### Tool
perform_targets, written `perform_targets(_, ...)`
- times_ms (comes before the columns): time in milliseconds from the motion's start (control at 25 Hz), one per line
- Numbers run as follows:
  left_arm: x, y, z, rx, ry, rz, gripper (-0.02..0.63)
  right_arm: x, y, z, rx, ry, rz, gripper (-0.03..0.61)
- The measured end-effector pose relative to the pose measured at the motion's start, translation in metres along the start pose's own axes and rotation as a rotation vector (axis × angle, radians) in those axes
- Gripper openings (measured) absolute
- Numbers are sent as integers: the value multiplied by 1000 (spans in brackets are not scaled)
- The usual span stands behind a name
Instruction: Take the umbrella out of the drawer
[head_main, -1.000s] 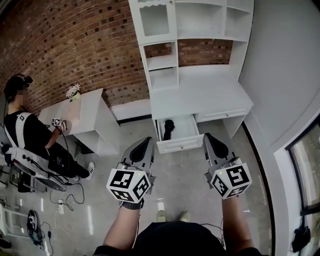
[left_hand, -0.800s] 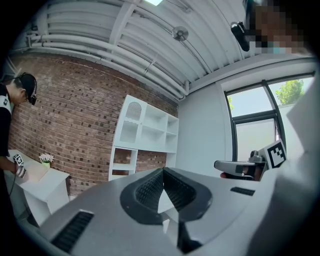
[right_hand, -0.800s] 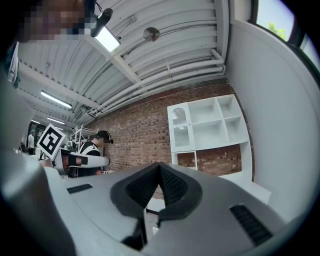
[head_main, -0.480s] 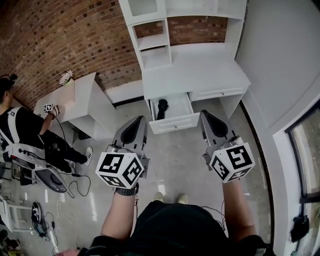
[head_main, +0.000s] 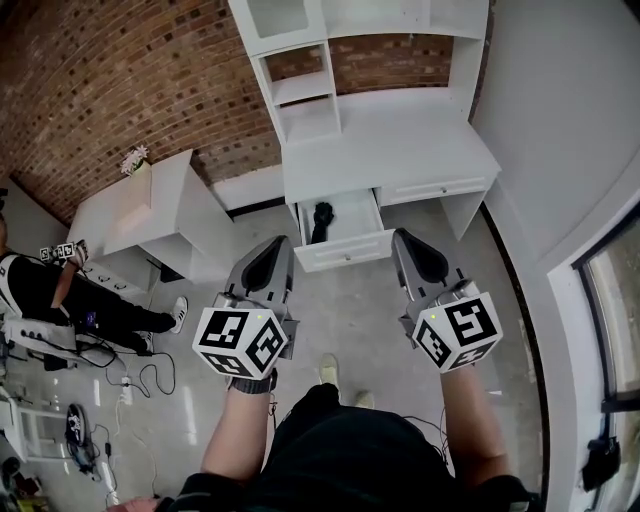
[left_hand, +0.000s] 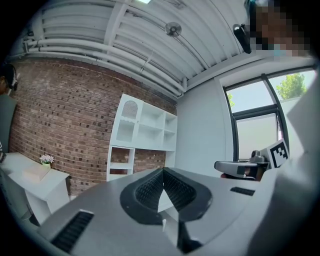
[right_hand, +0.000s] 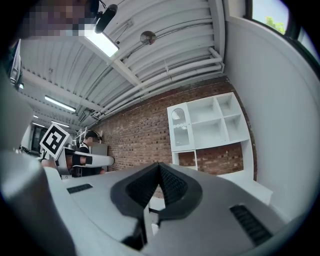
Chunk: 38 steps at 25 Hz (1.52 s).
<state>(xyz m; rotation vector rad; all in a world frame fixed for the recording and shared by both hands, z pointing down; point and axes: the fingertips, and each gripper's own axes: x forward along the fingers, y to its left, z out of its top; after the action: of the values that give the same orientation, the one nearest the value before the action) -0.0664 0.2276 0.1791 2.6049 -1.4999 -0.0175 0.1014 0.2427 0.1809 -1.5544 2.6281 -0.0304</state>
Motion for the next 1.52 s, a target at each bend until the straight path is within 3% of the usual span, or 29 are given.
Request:
perform_targets(640,54,43,-18,-18,19,14,6,58,-28,-12,2,22,-25,5)
perform_targets(1120,142,143,-42,-19,67,35,6,185,-48,-45,8,70,-29,5)
perform_targets(1520,215,211,-87,-68,145,-9,6,281,-64,-78,26,119,-65,5)
